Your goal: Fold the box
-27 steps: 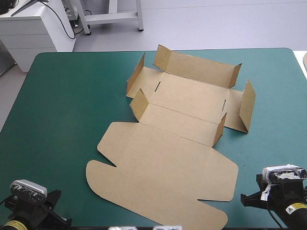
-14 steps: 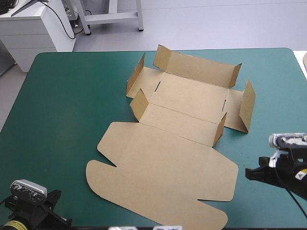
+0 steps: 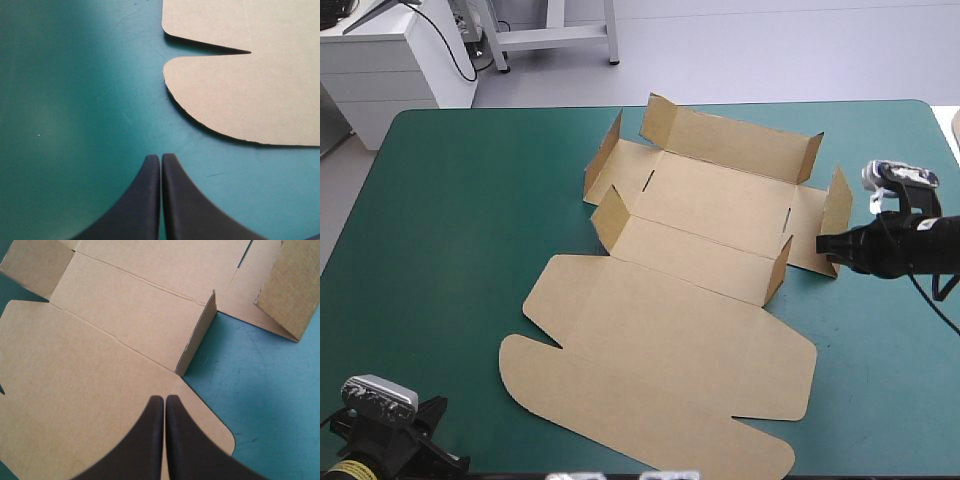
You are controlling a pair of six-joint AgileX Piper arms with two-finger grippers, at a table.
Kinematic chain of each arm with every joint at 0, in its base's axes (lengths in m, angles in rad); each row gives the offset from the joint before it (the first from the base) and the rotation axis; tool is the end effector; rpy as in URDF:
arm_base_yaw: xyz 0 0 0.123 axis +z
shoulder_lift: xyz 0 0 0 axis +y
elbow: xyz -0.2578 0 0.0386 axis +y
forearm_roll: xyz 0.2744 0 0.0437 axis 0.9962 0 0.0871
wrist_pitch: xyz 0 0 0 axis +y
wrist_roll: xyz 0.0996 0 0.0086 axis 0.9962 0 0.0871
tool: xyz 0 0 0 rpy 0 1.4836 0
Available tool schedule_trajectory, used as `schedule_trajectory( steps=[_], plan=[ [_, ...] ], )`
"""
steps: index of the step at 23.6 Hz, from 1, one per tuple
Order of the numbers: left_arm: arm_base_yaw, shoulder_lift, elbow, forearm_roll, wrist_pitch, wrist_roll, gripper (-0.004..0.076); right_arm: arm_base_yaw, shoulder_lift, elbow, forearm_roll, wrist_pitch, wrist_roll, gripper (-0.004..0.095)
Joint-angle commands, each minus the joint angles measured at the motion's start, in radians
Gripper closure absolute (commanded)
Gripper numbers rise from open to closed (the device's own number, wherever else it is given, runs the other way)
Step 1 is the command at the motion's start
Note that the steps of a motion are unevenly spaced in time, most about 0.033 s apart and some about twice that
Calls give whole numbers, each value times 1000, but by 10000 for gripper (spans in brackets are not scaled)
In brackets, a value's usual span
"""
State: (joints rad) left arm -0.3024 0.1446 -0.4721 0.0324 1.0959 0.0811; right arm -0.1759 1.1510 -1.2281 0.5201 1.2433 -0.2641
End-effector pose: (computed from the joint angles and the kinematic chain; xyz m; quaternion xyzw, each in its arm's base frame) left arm 0.0713 -0.0192 0.2650 0.1725 0.8859 -0.0314 0.4294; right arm 0.2499 0.0034 0.3630 -0.0204 0.9373 0.1988 0.2855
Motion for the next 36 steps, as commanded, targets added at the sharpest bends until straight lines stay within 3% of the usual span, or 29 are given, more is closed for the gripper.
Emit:
schedule_trajectory(
  steps=[1, 6, 11, 18, 21, 23, 27, 33, 36],
  plan=[
    [-3, 16, -23, -2, -60, -5, 731, 12, 107, -101, 33, -32, 2, 783],
    [-3, 16, -23, -2, -60, -5, 731, 101, 281, -123, 2, -34, 91, 586],
    [-3, 16, -23, -2, -60, -5, 731, 187, 443, -123, -56, -124, 150, 584],
    [-3, 16, -23, 7, -60, -6, 731, 188, 523, -125, -121, -148, 187, 589],
    [-3, 16, -23, 12, -62, -6, 731, 191, 525, -125, -112, -142, 187, 740],
    [-3, 16, -23, 12, -62, -6, 731, 198, 525, -125, -117, -122, 187, 912],
    [-3, 16, -23, 12, -62, -6, 731, 225, 525, -125, -124, -128, 185, 908],
    [-3, 16, -23, 12, -62, -4, 731, 284, 525, -129, -139, -256, 121, 908],
    [-3, 16, -23, 12, -62, -4, 731, 354, 525, -163, -274, -300, 107, 908]
  ],
)
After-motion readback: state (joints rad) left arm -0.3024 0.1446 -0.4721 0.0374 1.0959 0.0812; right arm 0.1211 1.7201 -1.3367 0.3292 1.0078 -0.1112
